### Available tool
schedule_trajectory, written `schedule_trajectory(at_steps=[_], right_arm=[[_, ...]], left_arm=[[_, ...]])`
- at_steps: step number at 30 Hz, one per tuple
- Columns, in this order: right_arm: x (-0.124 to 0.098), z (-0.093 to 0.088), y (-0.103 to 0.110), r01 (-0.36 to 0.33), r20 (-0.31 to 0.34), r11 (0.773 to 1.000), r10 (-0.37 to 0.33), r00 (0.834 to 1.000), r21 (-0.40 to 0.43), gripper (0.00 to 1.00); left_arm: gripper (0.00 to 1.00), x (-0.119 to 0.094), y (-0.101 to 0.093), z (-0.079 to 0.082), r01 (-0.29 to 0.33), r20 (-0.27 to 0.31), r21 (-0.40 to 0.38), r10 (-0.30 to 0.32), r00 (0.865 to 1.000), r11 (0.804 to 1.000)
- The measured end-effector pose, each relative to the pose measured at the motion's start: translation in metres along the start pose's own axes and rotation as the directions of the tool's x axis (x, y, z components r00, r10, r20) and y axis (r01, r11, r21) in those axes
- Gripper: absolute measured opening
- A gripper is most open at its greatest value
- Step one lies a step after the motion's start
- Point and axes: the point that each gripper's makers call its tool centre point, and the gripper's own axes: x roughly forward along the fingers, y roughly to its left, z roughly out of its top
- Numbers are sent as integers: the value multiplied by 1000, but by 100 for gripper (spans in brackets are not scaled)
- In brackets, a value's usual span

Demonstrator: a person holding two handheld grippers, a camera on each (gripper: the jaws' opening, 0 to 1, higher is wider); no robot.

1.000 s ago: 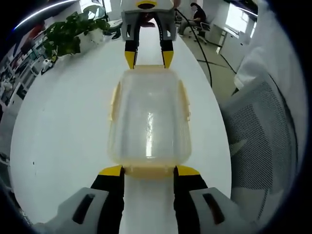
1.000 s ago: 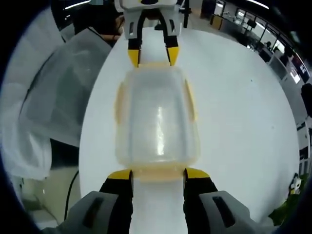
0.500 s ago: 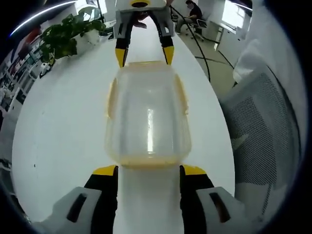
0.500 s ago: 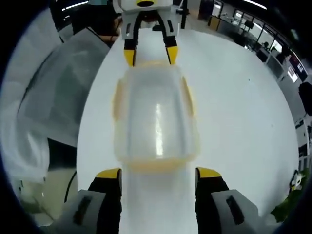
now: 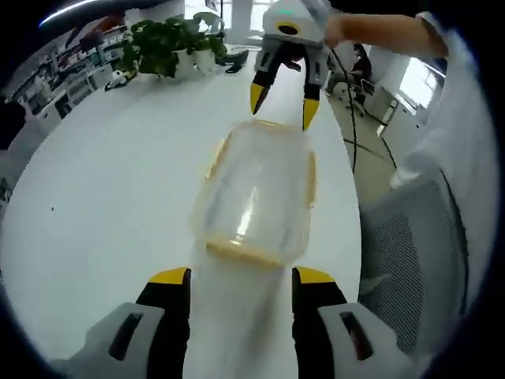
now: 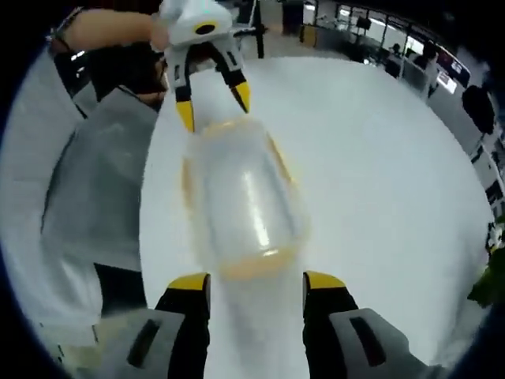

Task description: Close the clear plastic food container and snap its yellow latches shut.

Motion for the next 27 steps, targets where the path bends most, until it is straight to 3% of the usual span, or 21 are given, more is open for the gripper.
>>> schedule_trajectory(at_steps=[4,5,6,8,10,14,16,18,19,23,25,26,27], right_arm=[[-6,2,-10,65,6,995,-66,998,78,42],[-6,4,-8,48,11,996,-49,999,77,42],[-6,7,-3,33,19,989,-36,999,143,42],[-7,14,-5,46,33,985,-53,998,168,42],[-8,17,-7,67,37,970,-77,996,233,42],[-4,14,-11,103,18,956,-112,994,273,42],[-2,12,-12,118,14,948,-128,992,295,42],[1,10,-12,129,10,935,-141,990,330,42],[2,11,-12,128,23,923,-146,989,363,42],[4,13,-10,100,58,864,-148,987,494,42],[5,13,-11,105,56,862,-152,987,495,42],[6,12,-10,102,52,851,-149,987,516,42],[7,13,-9,91,59,837,-146,988,540,42]], left_arm=[[51,-6,0,2,-12,41,-137,17,999,991],[52,-7,-2,4,1,58,-158,8,998,987],[53,-8,-2,10,2,99,-214,20,995,977],[53,-8,1,11,-15,102,-263,43,994,965],[53,-7,1,11,-31,100,-324,67,993,946],[50,-4,-1,11,-46,88,-423,91,992,905],[49,-3,-4,14,-42,95,-483,100,990,875],[48,-3,-2,11,-68,75,-524,125,989,849],[48,-3,-1,11,-71,74,-520,128,989,851],[47,1,-3,11,-70,74,-582,139,987,810],[47,3,-6,10,-77,64,-596,142,988,799],[46,3,-6,9,-78,62,-610,145,987,789],[46,5,-7,11,-65,70,-643,144,987,763]])
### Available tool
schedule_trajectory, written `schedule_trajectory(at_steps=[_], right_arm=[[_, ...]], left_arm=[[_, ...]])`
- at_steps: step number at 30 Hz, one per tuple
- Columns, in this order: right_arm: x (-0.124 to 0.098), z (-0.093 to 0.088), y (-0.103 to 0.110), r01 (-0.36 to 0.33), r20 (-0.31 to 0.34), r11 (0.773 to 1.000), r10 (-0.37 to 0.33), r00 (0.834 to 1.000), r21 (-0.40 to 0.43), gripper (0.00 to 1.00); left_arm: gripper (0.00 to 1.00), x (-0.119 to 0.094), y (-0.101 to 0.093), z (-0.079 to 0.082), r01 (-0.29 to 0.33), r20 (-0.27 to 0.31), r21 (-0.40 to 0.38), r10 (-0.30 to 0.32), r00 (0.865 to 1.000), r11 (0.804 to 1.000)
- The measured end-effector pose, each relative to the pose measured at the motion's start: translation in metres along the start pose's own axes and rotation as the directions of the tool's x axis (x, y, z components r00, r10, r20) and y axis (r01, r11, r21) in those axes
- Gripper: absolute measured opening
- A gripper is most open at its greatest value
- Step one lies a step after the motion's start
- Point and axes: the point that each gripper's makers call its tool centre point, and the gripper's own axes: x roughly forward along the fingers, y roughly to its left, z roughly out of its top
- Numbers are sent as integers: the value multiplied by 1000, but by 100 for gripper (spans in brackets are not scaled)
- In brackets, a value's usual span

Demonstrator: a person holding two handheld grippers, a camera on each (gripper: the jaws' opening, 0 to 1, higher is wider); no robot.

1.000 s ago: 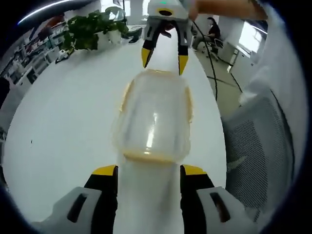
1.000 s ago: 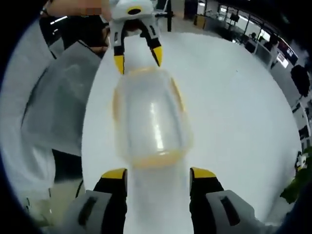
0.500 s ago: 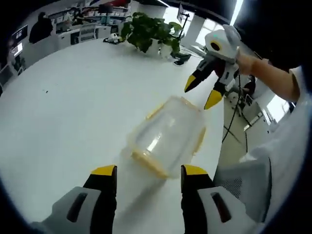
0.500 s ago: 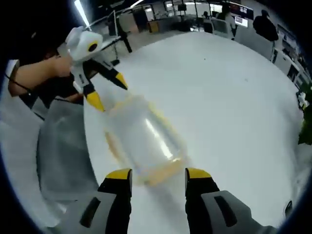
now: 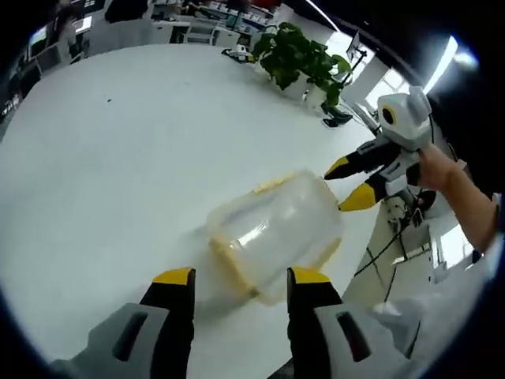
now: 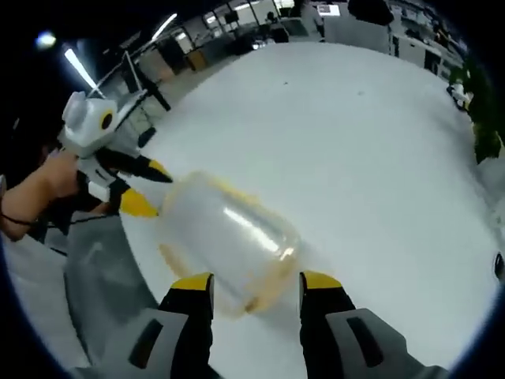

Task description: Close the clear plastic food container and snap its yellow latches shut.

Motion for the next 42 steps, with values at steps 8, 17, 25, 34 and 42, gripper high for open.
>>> schedule_trajectory(at_steps=[8,17,25,34,42], right_arm=[[4,-2,-1,-4,19,991,2,1000,131,42],[11,-8,0,1,17,984,-4,1000,179,37],[11,-9,-2,25,9,985,-27,1000,172,33],[11,-15,5,-39,15,955,36,999,294,28],[11,-14,3,-33,46,962,21,999,272,29]], left_arm=[[44,4,-7,1,17,8,-117,-17,1000,993],[36,11,-10,-1,39,13,-174,-38,999,984],[27,13,-9,-7,6,-25,-118,-9,1000,993],[24,19,-9,-6,8,-8,-99,-9,1000,995],[24,21,-8,-3,20,-16,-100,-21,1000,995]])
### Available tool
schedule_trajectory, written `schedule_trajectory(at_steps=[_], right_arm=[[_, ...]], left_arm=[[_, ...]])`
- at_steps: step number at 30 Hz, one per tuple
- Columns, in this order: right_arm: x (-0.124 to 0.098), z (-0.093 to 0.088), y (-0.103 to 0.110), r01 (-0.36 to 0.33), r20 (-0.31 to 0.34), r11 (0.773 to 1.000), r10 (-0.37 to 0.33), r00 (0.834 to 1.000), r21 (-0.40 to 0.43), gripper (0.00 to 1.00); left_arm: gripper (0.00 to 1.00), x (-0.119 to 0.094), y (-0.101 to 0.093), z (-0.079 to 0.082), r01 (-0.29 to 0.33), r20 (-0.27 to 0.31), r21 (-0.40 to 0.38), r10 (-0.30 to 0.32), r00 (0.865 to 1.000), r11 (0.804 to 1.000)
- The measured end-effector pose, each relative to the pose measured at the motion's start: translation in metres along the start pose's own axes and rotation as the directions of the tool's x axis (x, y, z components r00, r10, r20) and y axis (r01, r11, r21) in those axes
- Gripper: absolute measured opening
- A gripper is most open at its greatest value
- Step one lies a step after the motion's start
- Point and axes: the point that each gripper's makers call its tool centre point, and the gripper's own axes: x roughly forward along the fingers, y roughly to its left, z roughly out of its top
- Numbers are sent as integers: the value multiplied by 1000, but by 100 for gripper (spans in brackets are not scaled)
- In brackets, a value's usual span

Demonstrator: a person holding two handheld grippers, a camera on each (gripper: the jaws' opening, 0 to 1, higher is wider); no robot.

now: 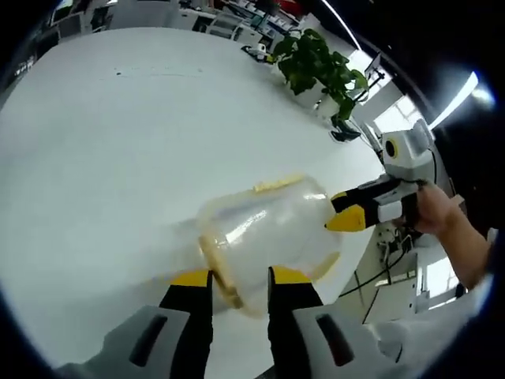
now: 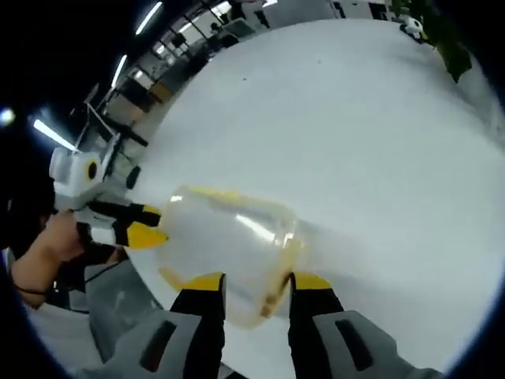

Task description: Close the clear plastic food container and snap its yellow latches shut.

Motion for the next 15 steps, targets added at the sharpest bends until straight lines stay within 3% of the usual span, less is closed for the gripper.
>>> schedule_trajectory(at_steps=[15], right_arm=[[2,1,-2,25,31,999,-26,999,27,31]], left_arm=[[25,-2,-1,1,22,-2,27,-22,1000,999]])
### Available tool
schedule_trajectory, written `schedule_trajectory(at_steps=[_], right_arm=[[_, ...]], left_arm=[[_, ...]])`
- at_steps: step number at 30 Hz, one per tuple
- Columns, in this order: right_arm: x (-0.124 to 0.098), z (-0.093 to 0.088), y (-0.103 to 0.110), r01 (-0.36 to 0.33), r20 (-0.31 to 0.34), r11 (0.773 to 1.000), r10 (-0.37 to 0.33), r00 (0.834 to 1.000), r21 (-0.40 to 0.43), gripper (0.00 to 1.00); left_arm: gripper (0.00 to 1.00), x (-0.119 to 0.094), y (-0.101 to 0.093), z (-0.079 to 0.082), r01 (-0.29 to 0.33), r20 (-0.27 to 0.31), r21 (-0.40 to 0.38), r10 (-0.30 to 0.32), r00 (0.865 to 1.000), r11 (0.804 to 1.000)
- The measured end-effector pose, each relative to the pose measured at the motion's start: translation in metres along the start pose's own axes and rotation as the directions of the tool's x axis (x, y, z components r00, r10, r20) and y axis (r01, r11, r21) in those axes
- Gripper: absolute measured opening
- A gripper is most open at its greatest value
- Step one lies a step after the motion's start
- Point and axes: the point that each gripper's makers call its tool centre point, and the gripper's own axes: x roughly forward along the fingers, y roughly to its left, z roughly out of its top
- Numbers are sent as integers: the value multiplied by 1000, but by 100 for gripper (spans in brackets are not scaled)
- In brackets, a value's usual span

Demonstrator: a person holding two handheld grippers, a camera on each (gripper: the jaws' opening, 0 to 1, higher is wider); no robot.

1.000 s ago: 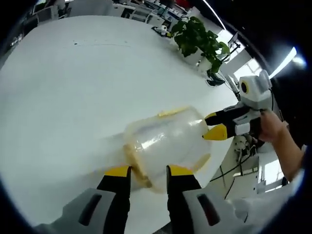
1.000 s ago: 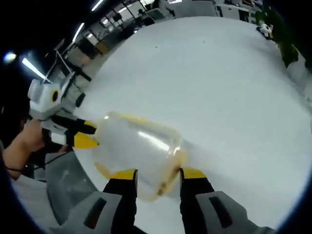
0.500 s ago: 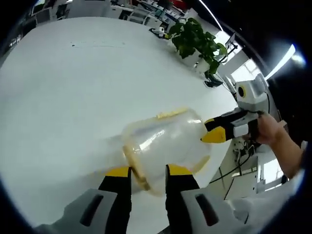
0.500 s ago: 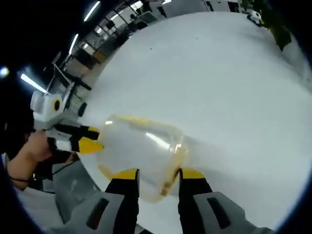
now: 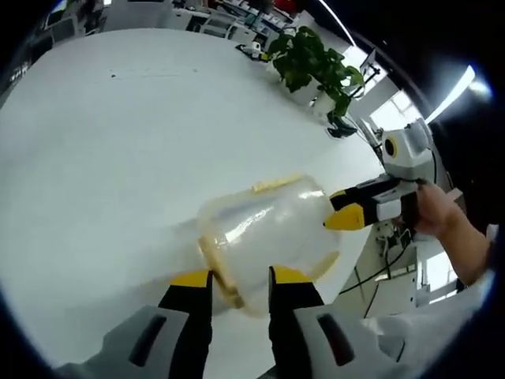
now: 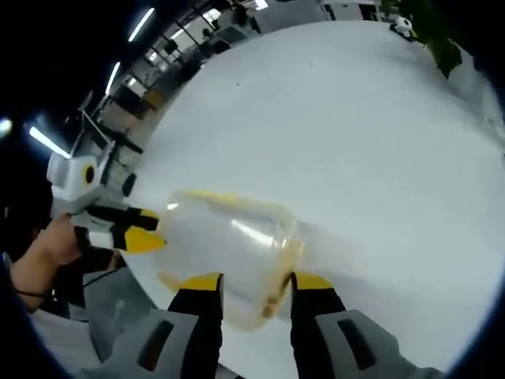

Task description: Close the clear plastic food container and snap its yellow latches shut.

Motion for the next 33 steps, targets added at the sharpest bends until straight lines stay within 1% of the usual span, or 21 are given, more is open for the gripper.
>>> schedule_trajectory(at_steps=[4,11,15,18,22,25,28,30,33], right_arm=[[0,1,0,2,1,1000,-2,1000,-2,32],[1,1,0,0,1,1000,0,1000,11,33],[1,1,1,-2,5,1000,2,1000,-4,34],[1,1,1,-1,-1,1000,1,1000,-27,34],[-1,2,2,1,-4,999,-1,1000,-51,34],[-3,3,3,5,-3,997,-5,1000,-72,35],[-6,6,5,3,-2,996,-3,1000,-93,35],[-9,8,4,6,-7,993,-7,1000,-115,35],[-12,11,4,12,-19,985,-16,1000,-171,36]], left_arm=[[26,0,0,0,1,-7,-1,-1,1000,1000],[28,-1,1,1,10,2,-57,-10,1000,998],[28,-1,2,0,28,15,-84,-27,1000,996],[28,-3,2,2,27,25,-66,-26,999,997],[29,-5,3,8,29,44,-69,-26,999,997],[31,-6,4,8,25,42,-55,-22,999,998],[32,-9,7,7,23,35,-46,-22,999,999],[32,-10,8,6,16,31,-16,-15,999,1000],[32,-11,7,5,17,29,22,-18,999,1000]])
